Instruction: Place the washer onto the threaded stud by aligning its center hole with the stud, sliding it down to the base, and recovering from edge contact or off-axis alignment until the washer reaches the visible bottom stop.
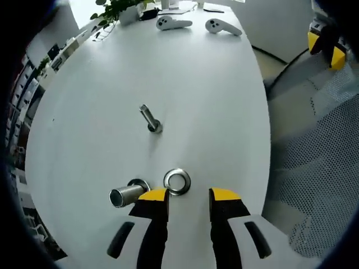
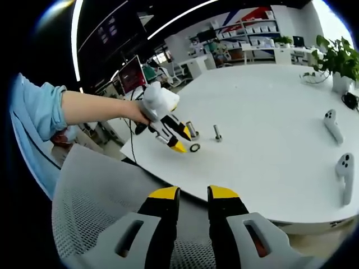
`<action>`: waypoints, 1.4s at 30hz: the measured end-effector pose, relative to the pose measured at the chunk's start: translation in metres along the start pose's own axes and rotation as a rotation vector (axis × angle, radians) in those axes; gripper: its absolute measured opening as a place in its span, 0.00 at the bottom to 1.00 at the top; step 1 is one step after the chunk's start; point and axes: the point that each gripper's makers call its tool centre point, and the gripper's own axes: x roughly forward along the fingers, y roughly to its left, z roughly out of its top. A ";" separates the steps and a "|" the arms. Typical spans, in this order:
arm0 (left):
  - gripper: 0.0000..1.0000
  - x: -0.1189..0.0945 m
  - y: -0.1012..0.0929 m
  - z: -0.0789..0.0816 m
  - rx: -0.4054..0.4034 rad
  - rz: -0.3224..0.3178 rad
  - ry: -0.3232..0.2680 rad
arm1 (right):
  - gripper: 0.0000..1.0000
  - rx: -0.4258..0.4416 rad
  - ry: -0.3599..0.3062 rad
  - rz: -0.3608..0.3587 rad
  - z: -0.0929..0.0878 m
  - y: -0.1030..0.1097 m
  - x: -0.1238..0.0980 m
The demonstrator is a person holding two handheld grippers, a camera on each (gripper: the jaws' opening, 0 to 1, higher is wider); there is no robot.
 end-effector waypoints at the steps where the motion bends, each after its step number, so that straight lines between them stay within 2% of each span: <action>1: 0.27 0.002 0.002 0.001 0.000 0.005 0.003 | 0.22 -0.001 0.001 0.001 0.000 0.000 0.000; 10: 0.27 0.018 0.008 0.000 -0.006 -0.022 0.074 | 0.22 -0.005 0.002 0.011 0.000 0.002 0.000; 14: 0.24 0.018 0.007 -0.005 0.042 -0.017 0.113 | 0.22 -0.009 0.003 0.017 0.000 0.002 0.000; 15: 0.24 0.019 0.006 -0.003 0.075 -0.031 0.105 | 0.22 -0.010 0.004 0.018 0.000 0.003 0.001; 17: 0.24 0.018 0.007 -0.003 0.049 -0.024 0.108 | 0.22 -0.013 0.005 0.019 0.000 0.003 0.001; 33: 0.20 0.016 0.006 -0.003 0.073 -0.021 0.115 | 0.22 -0.017 0.011 0.021 -0.001 0.003 0.001; 37: 0.20 0.014 0.004 -0.002 0.110 -0.001 0.097 | 0.22 -0.016 0.011 0.020 0.000 0.003 0.001; 42: 0.19 0.012 0.002 -0.004 0.087 0.020 0.081 | 0.22 -0.016 0.010 0.019 0.000 0.003 0.001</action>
